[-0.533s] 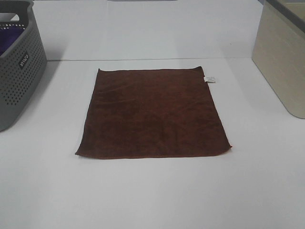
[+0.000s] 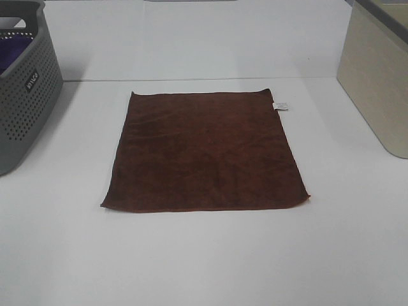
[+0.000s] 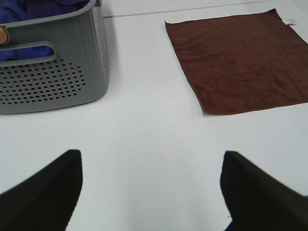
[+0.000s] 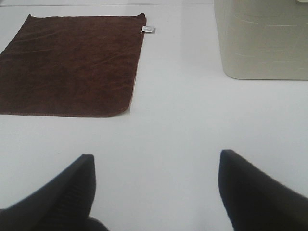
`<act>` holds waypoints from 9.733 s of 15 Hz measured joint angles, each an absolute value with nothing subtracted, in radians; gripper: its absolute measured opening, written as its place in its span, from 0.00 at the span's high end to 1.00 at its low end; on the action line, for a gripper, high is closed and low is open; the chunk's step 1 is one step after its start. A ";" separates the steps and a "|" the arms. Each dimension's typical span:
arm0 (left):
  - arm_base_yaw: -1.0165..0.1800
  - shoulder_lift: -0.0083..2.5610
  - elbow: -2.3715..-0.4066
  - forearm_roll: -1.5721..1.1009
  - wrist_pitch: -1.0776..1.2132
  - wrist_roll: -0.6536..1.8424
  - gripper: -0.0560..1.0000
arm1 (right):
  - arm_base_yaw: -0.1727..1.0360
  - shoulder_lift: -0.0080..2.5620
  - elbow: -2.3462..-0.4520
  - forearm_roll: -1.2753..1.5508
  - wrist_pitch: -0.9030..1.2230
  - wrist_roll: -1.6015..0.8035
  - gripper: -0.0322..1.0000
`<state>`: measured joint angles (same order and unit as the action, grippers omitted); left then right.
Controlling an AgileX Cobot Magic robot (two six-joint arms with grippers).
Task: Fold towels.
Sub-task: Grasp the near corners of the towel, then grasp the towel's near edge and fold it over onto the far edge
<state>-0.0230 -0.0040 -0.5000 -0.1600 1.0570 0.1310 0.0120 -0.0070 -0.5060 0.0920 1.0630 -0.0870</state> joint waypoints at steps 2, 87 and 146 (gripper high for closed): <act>-0.023 -0.004 -0.500 -0.160 1.057 0.131 0.23 | 0.012 -0.007 -0.506 0.092 1.063 -0.087 0.31; -0.023 1.619 -0.755 -0.919 0.450 0.406 0.23 | 0.011 1.518 -0.870 0.540 0.704 -0.318 0.33; -0.209 2.141 -1.504 -0.601 0.653 0.156 0.94 | 0.020 2.254 -1.658 0.808 0.960 -0.459 0.97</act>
